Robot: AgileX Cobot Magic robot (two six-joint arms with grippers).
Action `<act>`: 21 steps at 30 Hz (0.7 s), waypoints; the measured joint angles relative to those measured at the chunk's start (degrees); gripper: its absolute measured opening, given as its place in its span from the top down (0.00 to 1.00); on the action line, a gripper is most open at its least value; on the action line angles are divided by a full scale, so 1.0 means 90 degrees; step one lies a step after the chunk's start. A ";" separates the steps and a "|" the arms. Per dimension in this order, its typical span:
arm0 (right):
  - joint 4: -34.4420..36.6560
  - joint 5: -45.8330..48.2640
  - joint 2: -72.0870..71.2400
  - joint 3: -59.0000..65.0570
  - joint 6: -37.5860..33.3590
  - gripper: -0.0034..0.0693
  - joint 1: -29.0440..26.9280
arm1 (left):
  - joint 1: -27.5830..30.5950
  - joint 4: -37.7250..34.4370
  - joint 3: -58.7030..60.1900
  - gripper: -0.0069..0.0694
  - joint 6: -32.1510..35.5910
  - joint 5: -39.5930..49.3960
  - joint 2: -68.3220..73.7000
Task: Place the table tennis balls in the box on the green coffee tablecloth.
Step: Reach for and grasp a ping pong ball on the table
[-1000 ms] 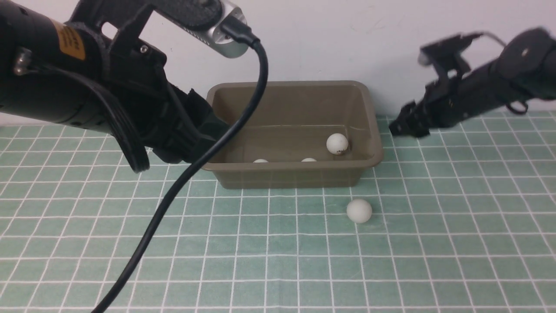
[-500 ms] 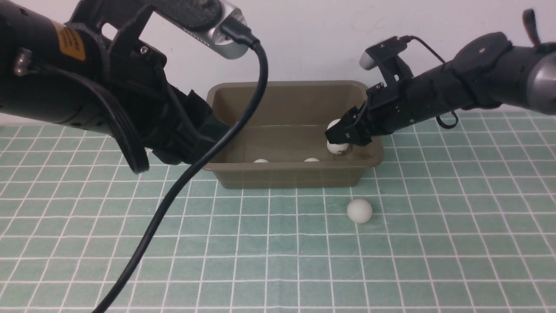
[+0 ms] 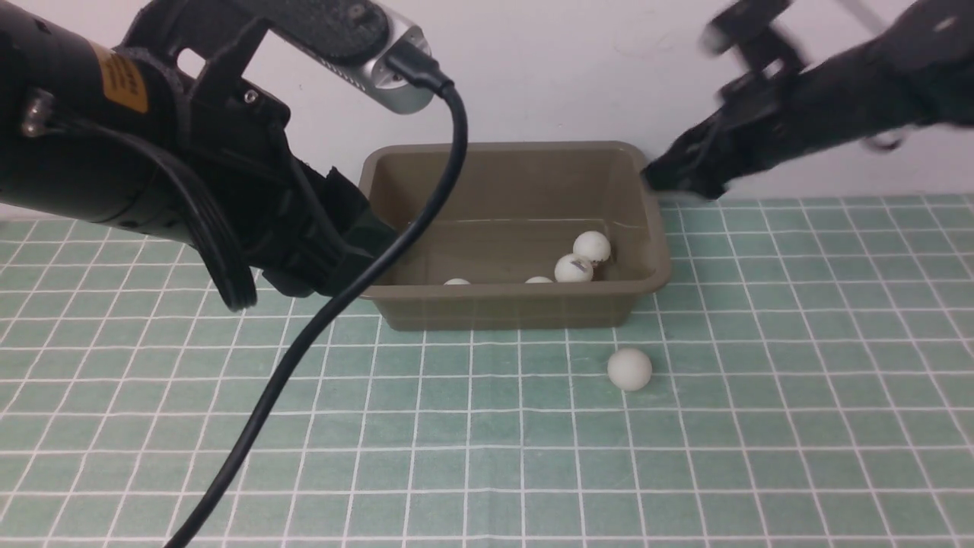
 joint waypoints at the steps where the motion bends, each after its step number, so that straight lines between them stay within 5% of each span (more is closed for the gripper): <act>1: -0.0112 0.0076 -0.0307 0.0121 0.0168 0.28 -0.0080 | 0.0000 0.0000 0.0000 0.35 0.0000 0.0000 0.0000; 6: 0.0174 -0.0250 -0.1468 0.1688 0.0889 0.28 0.0122 | 0.0000 0.0013 0.0000 0.35 0.0000 0.0000 0.0000; 12: 0.0826 -0.1942 -0.2037 0.4200 0.0948 0.28 0.1273 | 0.0000 0.0015 0.0000 0.35 0.0000 0.0000 0.0000; 21: 0.1317 -0.3497 -0.0957 0.4780 0.1055 0.28 0.2436 | 0.0000 0.0015 0.0000 0.35 0.0000 0.0000 0.0000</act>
